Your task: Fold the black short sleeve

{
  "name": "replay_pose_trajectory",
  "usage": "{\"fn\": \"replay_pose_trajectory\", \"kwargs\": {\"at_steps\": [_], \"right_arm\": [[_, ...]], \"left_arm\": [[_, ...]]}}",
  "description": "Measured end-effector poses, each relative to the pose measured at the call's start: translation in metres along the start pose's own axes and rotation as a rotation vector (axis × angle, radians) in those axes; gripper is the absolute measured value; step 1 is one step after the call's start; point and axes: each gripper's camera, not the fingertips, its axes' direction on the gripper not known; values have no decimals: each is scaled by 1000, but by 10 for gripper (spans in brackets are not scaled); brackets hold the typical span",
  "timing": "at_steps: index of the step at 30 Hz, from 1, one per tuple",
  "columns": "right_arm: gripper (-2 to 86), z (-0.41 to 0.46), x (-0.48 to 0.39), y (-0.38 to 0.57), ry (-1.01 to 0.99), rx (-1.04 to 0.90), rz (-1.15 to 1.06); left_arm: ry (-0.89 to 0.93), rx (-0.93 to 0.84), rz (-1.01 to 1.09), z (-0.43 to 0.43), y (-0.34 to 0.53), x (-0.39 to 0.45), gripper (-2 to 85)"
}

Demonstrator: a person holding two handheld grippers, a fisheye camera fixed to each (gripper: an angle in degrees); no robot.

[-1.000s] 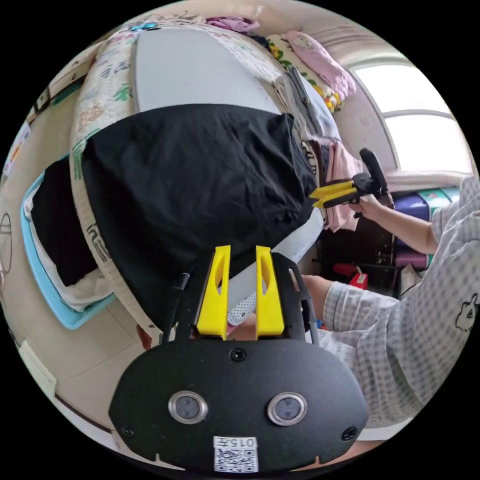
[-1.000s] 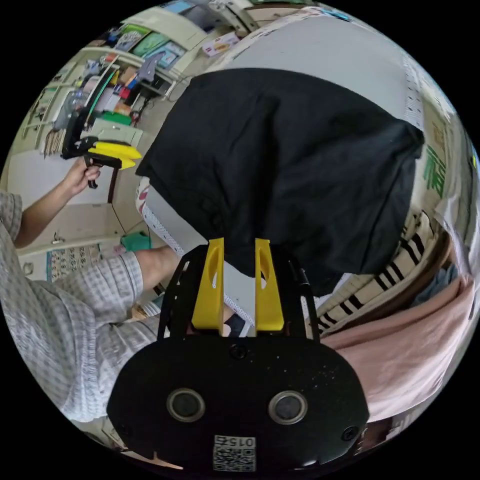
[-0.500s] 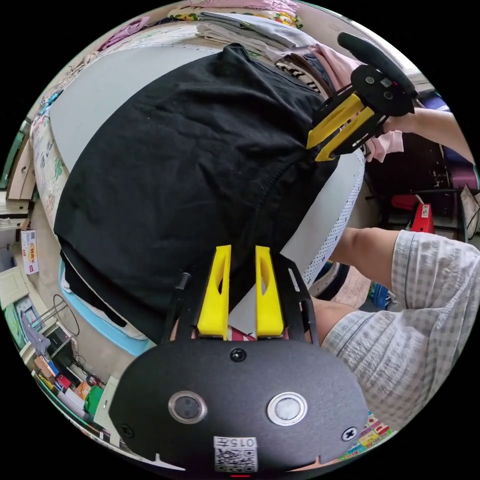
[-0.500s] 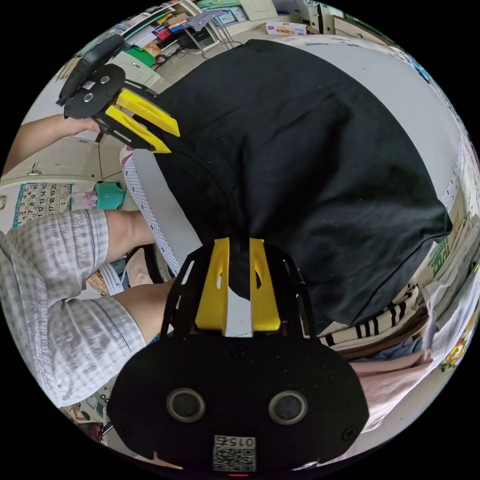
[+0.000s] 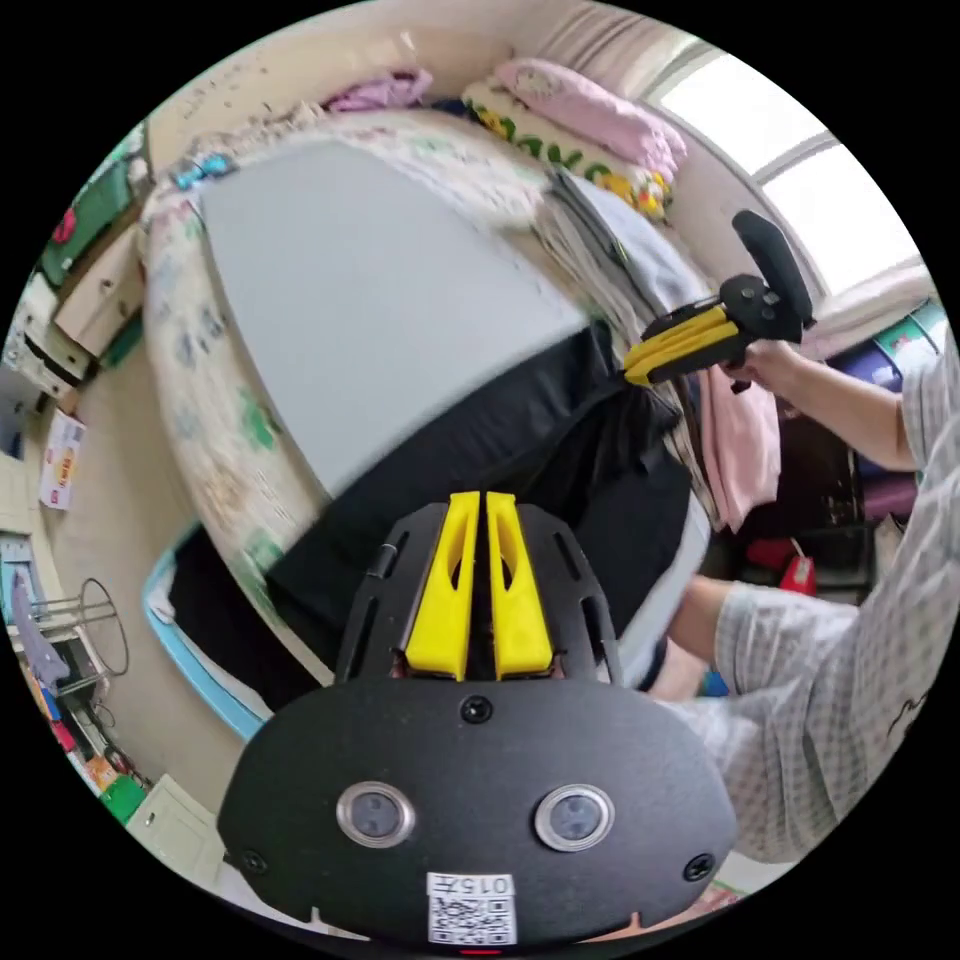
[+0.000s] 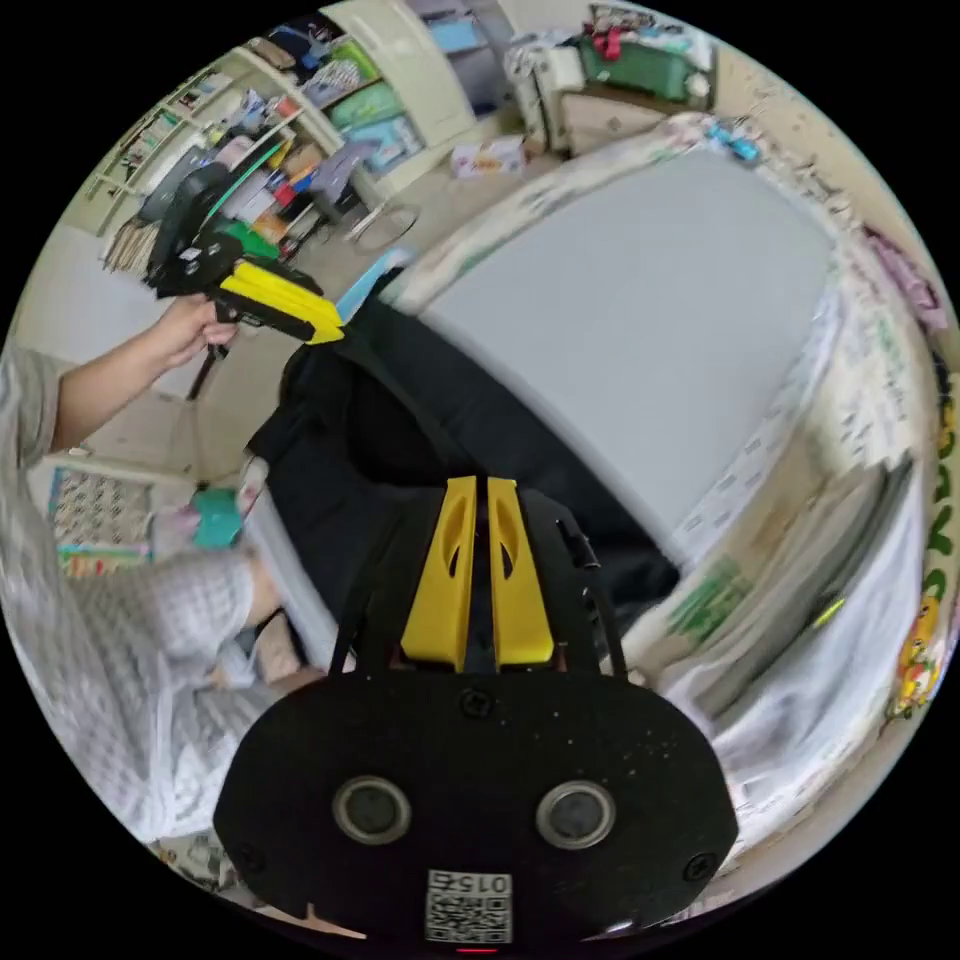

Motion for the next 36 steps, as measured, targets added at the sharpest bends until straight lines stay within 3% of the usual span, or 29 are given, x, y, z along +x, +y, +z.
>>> {"fn": "replay_pose_trajectory", "kwargs": {"at_steps": [3,6,8,12,15,18,23,29,32,36], "right_arm": [[20,-57,71,-70,-26,272,257],[38,-78,101,-50,-130,363,270],[44,-67,113,-14,-122,292,315],[53,-14,137,109,-191,-58,542],[66,0,132,196,-281,-239,686],[81,-2,124,253,-337,-354,789],[82,-14,129,277,-347,-360,805],[38,-40,125,262,-456,-345,607],[24,-74,130,259,-584,-208,575],[50,-92,144,270,-490,-203,620]], "left_arm": [[31,289,-186,-30,-55,-61,6],[146,388,-231,-37,-46,-86,18],[111,333,-242,-26,-18,-88,23],[74,8,-402,27,86,-102,54],[185,-208,-649,55,177,-114,80],[278,-273,-863,58,252,-115,82],[204,-326,-942,54,301,-114,93],[234,-472,-759,96,302,-105,96],[164,-507,-710,101,298,-105,76],[222,-461,-730,100,307,-114,66]]}}
